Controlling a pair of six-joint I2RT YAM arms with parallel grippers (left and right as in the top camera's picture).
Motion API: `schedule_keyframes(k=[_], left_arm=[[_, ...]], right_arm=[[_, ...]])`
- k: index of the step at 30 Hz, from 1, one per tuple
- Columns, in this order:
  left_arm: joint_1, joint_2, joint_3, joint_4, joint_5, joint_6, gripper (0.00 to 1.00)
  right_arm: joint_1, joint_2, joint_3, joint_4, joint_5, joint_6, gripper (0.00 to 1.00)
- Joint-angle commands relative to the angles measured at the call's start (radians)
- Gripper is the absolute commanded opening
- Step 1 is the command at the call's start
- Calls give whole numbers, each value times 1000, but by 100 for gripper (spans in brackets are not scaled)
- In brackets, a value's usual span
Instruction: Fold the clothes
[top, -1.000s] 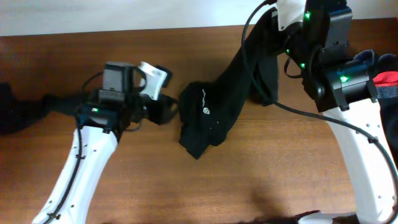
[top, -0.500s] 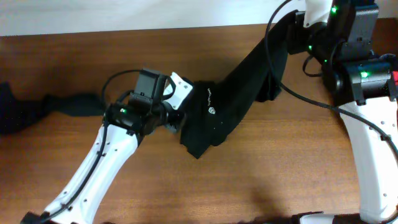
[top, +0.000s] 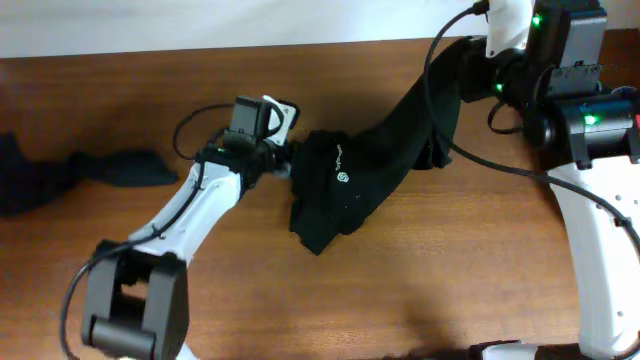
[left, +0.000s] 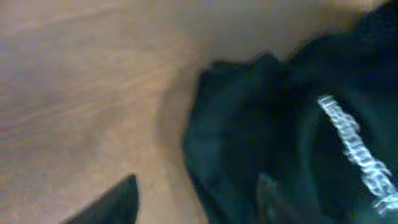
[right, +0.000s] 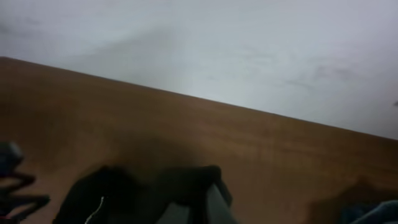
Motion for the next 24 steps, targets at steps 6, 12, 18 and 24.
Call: schedule_keyframes(k=[6, 12, 18, 24], left_arm=[[40, 100, 8, 245, 102, 71, 87], [40, 126, 8, 251, 126, 259, 92], [40, 153, 8, 264, 125, 349, 92], [40, 219, 8, 315, 127, 367, 91]], right_arm=[[-7, -31, 32, -40, -24, 12, 4], [-7, -30, 32, -69, -24, 11, 4], [-7, -23, 31, -77, -26, 12, 4], [-7, -13, 31, -95, -28, 11, 4]])
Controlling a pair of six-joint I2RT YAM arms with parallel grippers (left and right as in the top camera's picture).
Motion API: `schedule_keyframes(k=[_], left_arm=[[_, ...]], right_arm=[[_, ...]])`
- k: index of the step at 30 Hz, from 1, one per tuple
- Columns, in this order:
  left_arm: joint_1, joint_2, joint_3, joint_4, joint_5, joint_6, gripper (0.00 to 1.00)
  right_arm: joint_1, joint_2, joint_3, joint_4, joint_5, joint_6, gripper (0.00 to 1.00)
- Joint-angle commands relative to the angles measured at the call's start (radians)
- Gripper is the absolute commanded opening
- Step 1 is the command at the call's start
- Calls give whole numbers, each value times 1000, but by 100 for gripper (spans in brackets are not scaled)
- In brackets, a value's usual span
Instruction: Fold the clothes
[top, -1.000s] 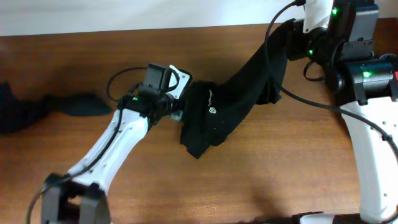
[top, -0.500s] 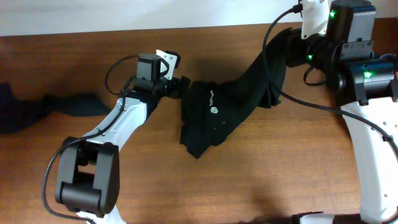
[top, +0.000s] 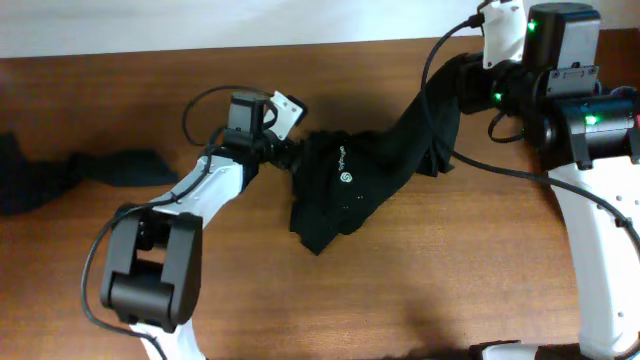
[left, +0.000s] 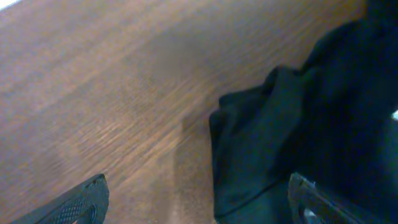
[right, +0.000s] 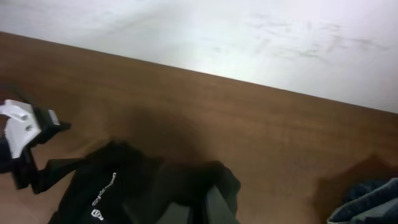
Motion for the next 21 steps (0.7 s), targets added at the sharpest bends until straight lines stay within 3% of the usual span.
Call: schedule_keyframes(k=[1, 5, 8, 15, 21], left_arm=[[-1, 55, 6, 43, 19, 42, 91], [-2, 78, 6, 104, 70, 41, 89], [-2, 83, 6, 124, 102, 41, 79], [-10, 101, 6, 121, 101, 53, 77], [-14, 117, 7, 138, 101, 53, 68]], right_arm=[[-7, -10, 27, 2, -17, 12, 4], [-7, -5, 27, 2, -24, 12, 4], [-7, 3, 27, 0, -24, 12, 4], [-7, 26, 27, -2, -32, 12, 4], [-7, 28, 27, -1, -31, 12, 4]])
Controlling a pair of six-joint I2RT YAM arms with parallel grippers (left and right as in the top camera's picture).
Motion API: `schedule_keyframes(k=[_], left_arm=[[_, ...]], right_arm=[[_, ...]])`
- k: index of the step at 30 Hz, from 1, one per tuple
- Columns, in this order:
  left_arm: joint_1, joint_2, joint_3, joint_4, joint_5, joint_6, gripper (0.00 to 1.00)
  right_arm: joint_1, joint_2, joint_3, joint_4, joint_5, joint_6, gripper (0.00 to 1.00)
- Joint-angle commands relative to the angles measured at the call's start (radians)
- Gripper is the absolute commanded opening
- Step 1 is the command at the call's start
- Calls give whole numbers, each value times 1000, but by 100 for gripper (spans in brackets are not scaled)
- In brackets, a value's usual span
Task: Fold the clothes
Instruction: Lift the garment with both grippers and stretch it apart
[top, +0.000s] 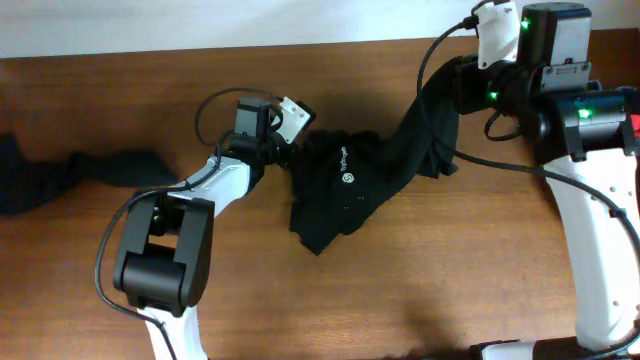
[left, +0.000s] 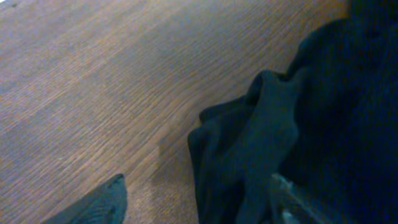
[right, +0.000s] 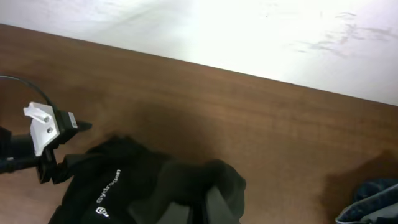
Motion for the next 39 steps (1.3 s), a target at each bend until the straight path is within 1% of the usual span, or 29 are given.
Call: schedule_keyframes(k=[1, 5, 9, 11, 12, 13, 14, 16, 17, 20, 24, 31, 35, 37, 39], left_arm=[[-7, 29, 7, 18, 19, 16, 67], [-13, 61, 7, 32, 18, 47, 66], [-13, 88, 7, 71, 19, 45, 66], [-13, 91, 7, 85, 19, 45, 61], [-13, 92, 7, 86, 18, 45, 45], [-13, 92, 7, 85, 18, 45, 31], [-13, 92, 7, 85, 18, 45, 21], [-13, 92, 7, 86, 18, 45, 4], [-13, 92, 7, 92, 18, 42, 1], [-7, 74, 12, 115, 14, 14, 0], [10, 3, 38, 102, -20, -27, 0], [19, -150, 85, -13, -20, -26, 0], [25, -241, 85, -54, -80, -24, 0], [30, -285, 87, -66, -111, -2, 0], [37, -344, 89, -70, -170, 9, 0]], right_arm=[[-7, 2, 27, 4, -13, 11, 4], [-8, 2, 27, 3, -13, 11, 4], [-8, 2, 27, 3, -13, 8, 4], [-8, 2, 27, 3, -13, 7, 4], [-8, 2, 27, 3, -13, 3, 4], [-8, 2, 27, 3, -13, 3, 4], [-8, 2, 27, 3, -13, 3, 4], [-8, 2, 27, 4, -13, 3, 4], [-8, 2, 27, 4, -13, 3, 4], [-8, 2, 27, 4, -13, 3, 4], [-8, 2, 27, 4, -13, 3, 4], [-8, 2, 27, 3, -13, 4, 4], [-8, 2, 27, 4, -13, 4, 4], [-8, 2, 27, 7, -13, 4, 4], [-9, 2, 27, 18, -13, -17, 4]])
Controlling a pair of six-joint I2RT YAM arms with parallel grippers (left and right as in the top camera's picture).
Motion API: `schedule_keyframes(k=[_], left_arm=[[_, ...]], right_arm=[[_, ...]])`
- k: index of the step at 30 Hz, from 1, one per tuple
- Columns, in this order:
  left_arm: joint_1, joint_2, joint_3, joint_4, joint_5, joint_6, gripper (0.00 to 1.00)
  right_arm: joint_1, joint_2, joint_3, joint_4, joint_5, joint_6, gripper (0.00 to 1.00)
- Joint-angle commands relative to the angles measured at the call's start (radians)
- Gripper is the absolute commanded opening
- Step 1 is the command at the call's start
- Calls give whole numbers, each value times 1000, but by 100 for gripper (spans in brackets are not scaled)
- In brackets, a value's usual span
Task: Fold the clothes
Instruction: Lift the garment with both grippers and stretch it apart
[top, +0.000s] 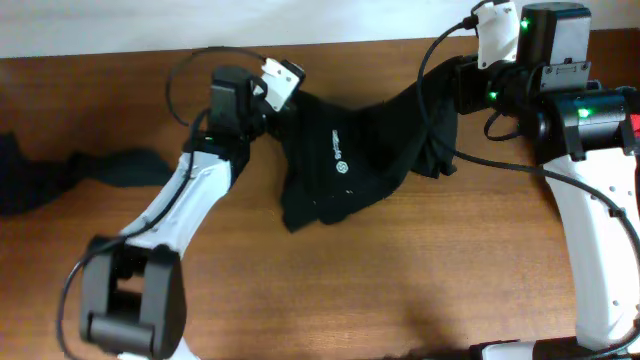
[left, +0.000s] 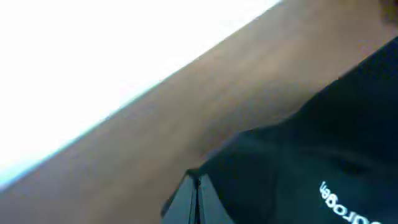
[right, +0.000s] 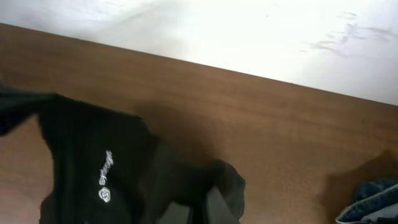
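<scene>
A black garment (top: 350, 160) with a small white logo hangs stretched between both grippers over the wooden table (top: 420, 280); its lower edge rests on the wood. My left gripper (top: 272, 108) is shut on the garment's left corner, raised near the table's back edge. In the left wrist view the fingers (left: 198, 198) are pressed together on the black cloth (left: 311, 155). My right gripper (top: 452, 88) is shut on the right end, held high. In the right wrist view the fingers (right: 214, 208) pinch a bunched fold of the garment (right: 106, 168).
Other dark clothes (top: 90, 170) lie at the table's left edge. A blue cloth (right: 373, 202) shows at the far right in the right wrist view. A white wall runs behind the table's back edge (right: 249, 74).
My left gripper was open at the garment's left edge, low on the table. It is now shut on that edge and raised toward the back left, spreading the cloth. The right gripper has hardly moved.
At first the right gripper held one end of the black garment up while the rest lay crumpled, and my open left gripper stood at its left edge. It stayed open there, closer to a fold. Now both hold the garment, stretched wider.
</scene>
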Motion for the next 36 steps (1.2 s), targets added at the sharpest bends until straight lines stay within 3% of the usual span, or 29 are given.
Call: schedule_keyframes(k=[1, 5, 15, 31, 36], left_arm=[[23, -110, 21, -2, -121, 23, 0], [55, -222, 21, -6, -215, 22, 0], [150, -396, 21, -39, -223, 21, 0], [156, -763, 21, -204, -385, 22, 0], [156, -827, 21, -195, -398, 22, 0]], right_arm=[[-9, 1, 27, 22, -13, -25, 4], [-24, -6, 29, 66, -13, -37, 4], [-113, -83, 41, 81, -63, -36, 4], [-140, -344, 41, 5, -117, -39, 4], [-140, -375, 41, 6, -118, -106, 4]])
